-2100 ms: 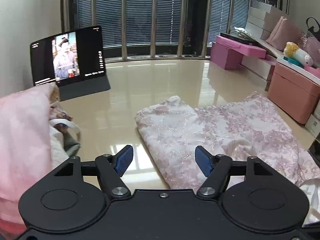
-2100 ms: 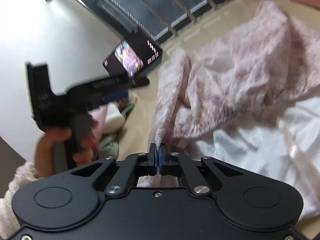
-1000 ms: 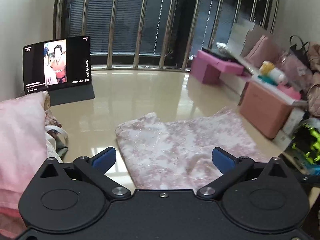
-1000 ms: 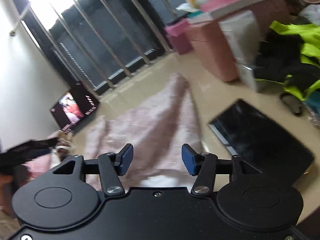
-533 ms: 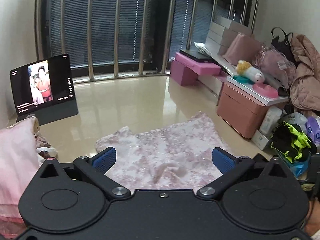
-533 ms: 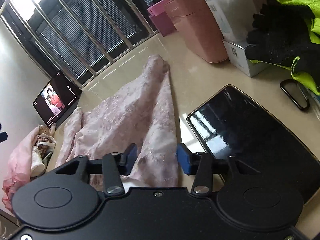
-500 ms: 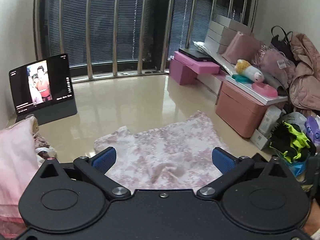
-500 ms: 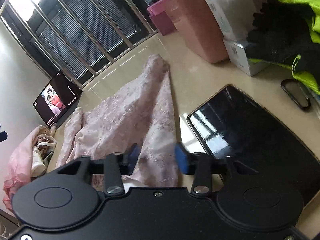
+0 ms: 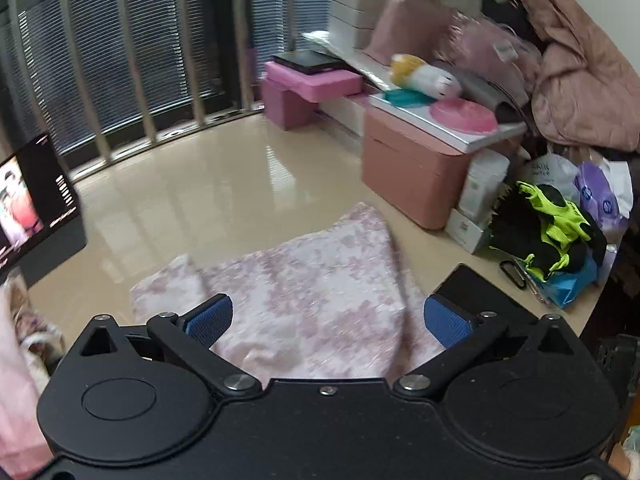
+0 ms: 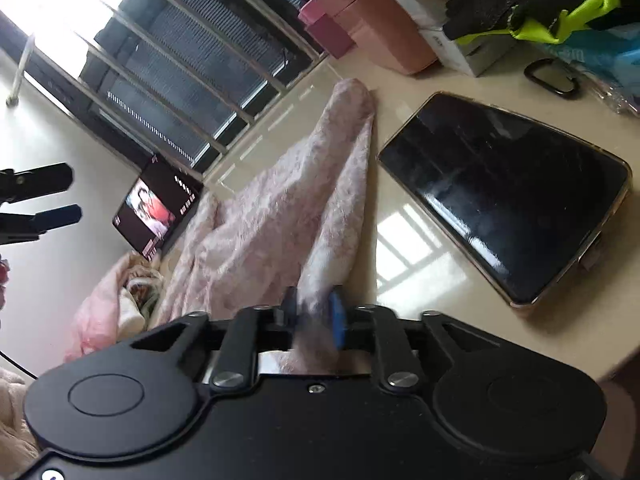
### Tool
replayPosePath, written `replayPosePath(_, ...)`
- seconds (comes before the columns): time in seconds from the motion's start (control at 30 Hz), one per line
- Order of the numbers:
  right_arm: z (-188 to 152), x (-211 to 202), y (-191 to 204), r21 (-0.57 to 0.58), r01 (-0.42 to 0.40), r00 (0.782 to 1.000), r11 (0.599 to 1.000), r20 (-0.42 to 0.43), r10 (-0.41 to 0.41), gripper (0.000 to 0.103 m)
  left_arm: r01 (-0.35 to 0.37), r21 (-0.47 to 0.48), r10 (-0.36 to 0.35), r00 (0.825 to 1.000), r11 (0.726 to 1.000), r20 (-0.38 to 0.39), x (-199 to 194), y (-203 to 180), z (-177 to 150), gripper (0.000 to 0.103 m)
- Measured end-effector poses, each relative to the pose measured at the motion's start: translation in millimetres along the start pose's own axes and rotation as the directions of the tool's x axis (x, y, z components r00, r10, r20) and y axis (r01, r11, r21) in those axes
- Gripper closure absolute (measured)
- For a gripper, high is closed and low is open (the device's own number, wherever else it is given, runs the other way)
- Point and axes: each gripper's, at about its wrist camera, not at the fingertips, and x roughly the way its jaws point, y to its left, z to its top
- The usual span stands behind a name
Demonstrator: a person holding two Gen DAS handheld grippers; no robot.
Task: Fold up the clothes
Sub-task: 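Grasp the dress edge with the left gripper and lift it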
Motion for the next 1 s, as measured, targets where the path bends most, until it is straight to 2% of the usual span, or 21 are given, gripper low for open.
replayPosePath(0.07, 1.3, 2.5, -2.6, 0.025, -0.013, 1.000, 1.000, 0.002, 0.013, 0.079, -0.008, 0.012, 0.008, 1.000, 1.000, -0.024, 19.7, -17.5, 10.1, 0.000)
replayPosePath(0.13, -0.5, 6.1, -5.5, 0.054, -0.022, 1.000, 0.998, -0.002, 0.022, 0.097, -0.028, 0.026, 0.029, 0.998, 0.999, -0.062, 46.5, -38.4, 17.2, 0.000)
replayPosePath(0.2, -3.2, 8.3, -7.6, 0.071, -0.031, 1.000, 0.997, -0.003, 0.031, 0.100, -0.075, 0.076, 0.082, 0.992, 0.994, -0.094, 78.6, -65.5, 23.7, 0.001)
replayPosePath(0.37, -5.1, 0.1, 14.3, -0.101, 0.022, 0.999, 0.995, 0.045, -0.018, 0.101, -0.234, 0.200, 0.262, 0.957, 0.951, -0.125, 152.3, -113.3, 27.9, 0.009)
replayPosePath(0.43, -5.3, -2.0, 26.4, -0.183, 0.043, 0.998, 0.982, 0.060, -0.033, 0.101, -0.248, 0.193, 0.279, 0.948, 0.949, -0.153, 173.7, -117.3, 28.8, 0.021)
replayPosePath(0.6, -7.3, -0.4, 44.4, -0.331, 0.081, 0.996, 0.940, 0.067, -0.062, 0.101, -0.260, 0.190, 0.299, 0.928, 0.947, -0.221, 205.0, -122.5, 28.0, 0.033)
replayPosePath(0.67, -8.9, 1.2, 49.0, -0.373, 0.087, 0.996, 0.924, 0.066, -0.067, 0.101, -0.259, 0.178, 0.297, 0.924, 0.949, -0.242, 210.9, -121.6, 26.2, 0.039)
replayPosePath(0.77, -13.4, 4.3, 57.5, -0.432, 0.100, 0.994, 0.896, 0.072, -0.076, 0.101, -0.248, 0.159, 0.281, 0.929, 0.956, -0.241, 212.3, -118.3, 24.9, 0.059)
replayPosePath(0.8, -13.9, 4.8, 59.8, -0.447, 0.103, 0.994, 0.888, 0.074, -0.078, 0.101, -0.244, 0.155, 0.276, 0.930, 0.957, -0.244, 212.2, -116.8, 24.9, 0.077)
replayPosePath(0.83, -14.0, 5.2, 61.7, -0.459, 0.106, 0.994, 0.882, 0.075, -0.080, 0.101, -0.239, 0.148, 0.270, 0.931, 0.960, -0.247, 212.2, -115.1, 25.0, 0.090)
replayPosePath(0.93, -14.3, 6.5, 66.1, -0.491, 0.115, 0.993, 0.864, 0.077, -0.089, 0.101, -0.184, 0.023, 0.184, 0.948, 0.983, -0.259, 208.9, -96.5, 29.1, 0.096)
replayPosePath(1.0, -15.6, 6.3, 70.7, -0.524, 0.132, 0.991, 0.841, 0.084, -0.103, 0.101, -0.092, -0.139, 0.056, 0.968, 0.986, -0.245, 198.6, -69.4, 31.8, 0.096)
